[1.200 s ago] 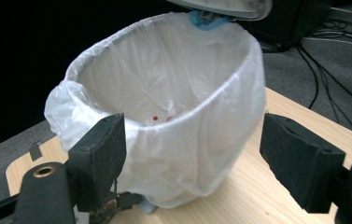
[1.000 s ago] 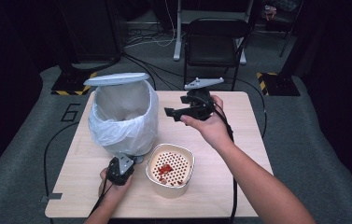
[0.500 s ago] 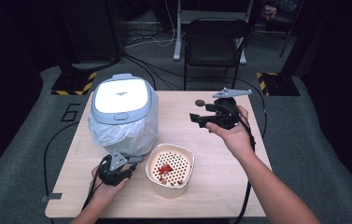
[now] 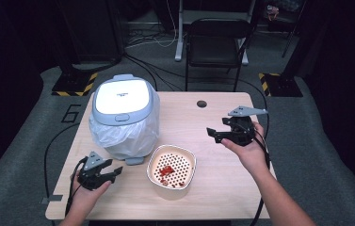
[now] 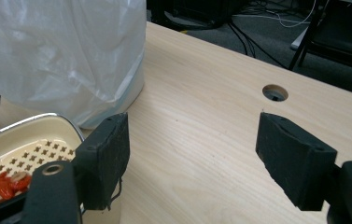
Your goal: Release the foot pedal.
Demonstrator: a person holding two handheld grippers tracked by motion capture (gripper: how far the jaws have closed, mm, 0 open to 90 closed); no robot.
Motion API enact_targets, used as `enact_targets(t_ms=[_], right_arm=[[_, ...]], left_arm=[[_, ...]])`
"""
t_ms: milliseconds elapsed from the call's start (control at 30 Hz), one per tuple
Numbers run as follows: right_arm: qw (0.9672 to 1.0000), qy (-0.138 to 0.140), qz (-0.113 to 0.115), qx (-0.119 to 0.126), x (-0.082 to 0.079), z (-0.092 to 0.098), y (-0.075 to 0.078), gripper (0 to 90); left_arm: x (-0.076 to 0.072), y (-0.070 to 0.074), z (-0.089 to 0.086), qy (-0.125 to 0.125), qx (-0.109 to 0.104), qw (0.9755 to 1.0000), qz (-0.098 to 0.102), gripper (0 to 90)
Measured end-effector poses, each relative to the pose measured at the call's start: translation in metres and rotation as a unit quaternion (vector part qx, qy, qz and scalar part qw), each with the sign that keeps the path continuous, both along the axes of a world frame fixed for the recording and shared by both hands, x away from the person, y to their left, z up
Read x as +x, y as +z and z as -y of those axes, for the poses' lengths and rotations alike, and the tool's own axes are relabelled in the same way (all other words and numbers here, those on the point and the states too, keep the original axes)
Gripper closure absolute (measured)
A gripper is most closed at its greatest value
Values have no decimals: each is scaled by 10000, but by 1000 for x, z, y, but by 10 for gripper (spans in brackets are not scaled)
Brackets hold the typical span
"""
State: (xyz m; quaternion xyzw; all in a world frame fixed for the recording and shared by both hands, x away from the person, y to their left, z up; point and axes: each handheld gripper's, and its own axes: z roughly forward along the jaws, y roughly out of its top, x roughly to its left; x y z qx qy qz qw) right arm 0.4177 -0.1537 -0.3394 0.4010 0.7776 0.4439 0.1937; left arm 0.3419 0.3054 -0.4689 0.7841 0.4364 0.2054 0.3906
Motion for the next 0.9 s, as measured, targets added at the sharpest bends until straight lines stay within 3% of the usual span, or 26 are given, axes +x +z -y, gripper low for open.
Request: enact_targets(t_ms=[67,233,467,667,733,900], right_arm=[[10000,-54,-23,57,-1,3,-8,259],[9998,-193,-62,30,-5,10,-27,258],[9989,-453,-134,15,-12,21,-60,265],[9971,-718,-208,-125,-18,31,-87,265],[9963,-814,-198,-180,-20,34,-94,265],[9947,-949,-238,-311,-25,39,-110,265]], left_arm=[[-1,-1,-8,71,119,9999,48,451],[-2,-9,-25,348,-46,9994,-18,434],[3,-20,-44,524,-167,9984,-116,423],[7,-26,-52,700,-208,9973,-96,412],[7,-27,-54,699,-169,9972,-182,407],[9,-34,-58,810,-361,9958,-215,391]])
